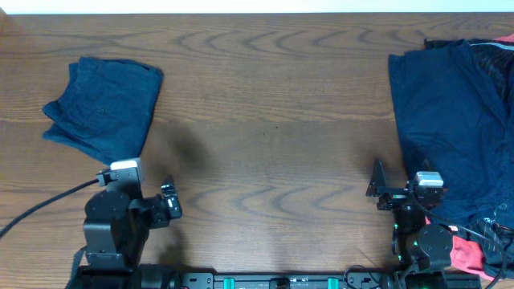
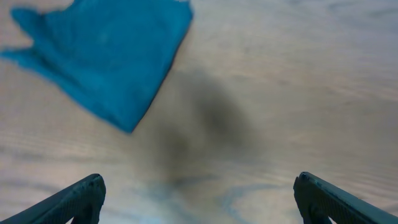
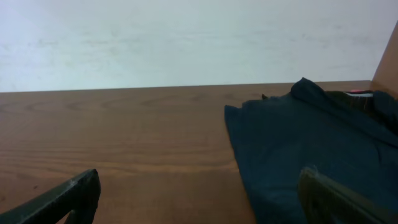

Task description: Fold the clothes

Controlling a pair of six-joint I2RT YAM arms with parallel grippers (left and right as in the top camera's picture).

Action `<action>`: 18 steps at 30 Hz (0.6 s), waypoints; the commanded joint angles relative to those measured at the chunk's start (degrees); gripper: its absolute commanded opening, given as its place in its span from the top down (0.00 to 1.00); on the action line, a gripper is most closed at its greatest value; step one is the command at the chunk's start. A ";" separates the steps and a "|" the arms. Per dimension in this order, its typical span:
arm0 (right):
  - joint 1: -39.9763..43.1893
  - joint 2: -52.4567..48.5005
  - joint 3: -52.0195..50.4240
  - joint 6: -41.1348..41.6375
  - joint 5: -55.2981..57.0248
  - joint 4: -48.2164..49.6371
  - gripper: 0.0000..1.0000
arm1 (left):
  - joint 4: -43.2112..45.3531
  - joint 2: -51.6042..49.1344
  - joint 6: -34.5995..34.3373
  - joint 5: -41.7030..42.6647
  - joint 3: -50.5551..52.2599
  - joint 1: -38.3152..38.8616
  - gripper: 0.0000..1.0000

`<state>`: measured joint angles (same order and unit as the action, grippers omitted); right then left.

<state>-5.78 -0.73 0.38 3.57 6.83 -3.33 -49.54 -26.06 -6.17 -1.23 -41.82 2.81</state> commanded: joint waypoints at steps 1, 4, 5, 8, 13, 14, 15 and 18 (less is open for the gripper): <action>0.79 0.24 -0.07 -0.87 -0.46 -0.28 0.01 | 1.44 4.37 -0.50 1.18 5.84 -2.21 0.02; 0.79 0.24 -0.07 -0.87 -0.46 -0.28 0.01 | 6.82 9.68 -0.50 1.20 12.50 -2.43 0.02; 0.79 0.24 -0.07 -0.87 -0.44 -0.28 0.01 | 8.74 11.93 -0.50 1.20 15.15 -2.43 0.02; 0.79 0.24 -0.07 -0.87 -0.46 -0.28 0.01 | 13.79 17.44 -0.50 1.20 21.62 -2.43 0.02; 0.79 0.24 -0.07 -0.87 -0.44 -0.28 0.01 | 26.84 22.91 -0.50 1.20 30.67 -2.43 0.02; 0.79 0.24 -0.07 -0.87 -0.44 -0.28 0.01 | 30.05 23.39 -0.48 1.18 32.17 -2.43 0.02; 0.79 0.24 -0.07 -0.87 -0.44 -0.28 0.01 | 33.29 23.76 -0.46 1.18 33.70 -2.43 0.02; 0.79 0.24 -0.07 -0.87 -0.44 -0.28 0.01 | 43.69 24.70 -0.02 1.18 38.56 -2.43 0.02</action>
<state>-5.78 -0.73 0.38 3.57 6.42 -3.38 -10.79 -2.68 -6.15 -0.21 -6.68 0.73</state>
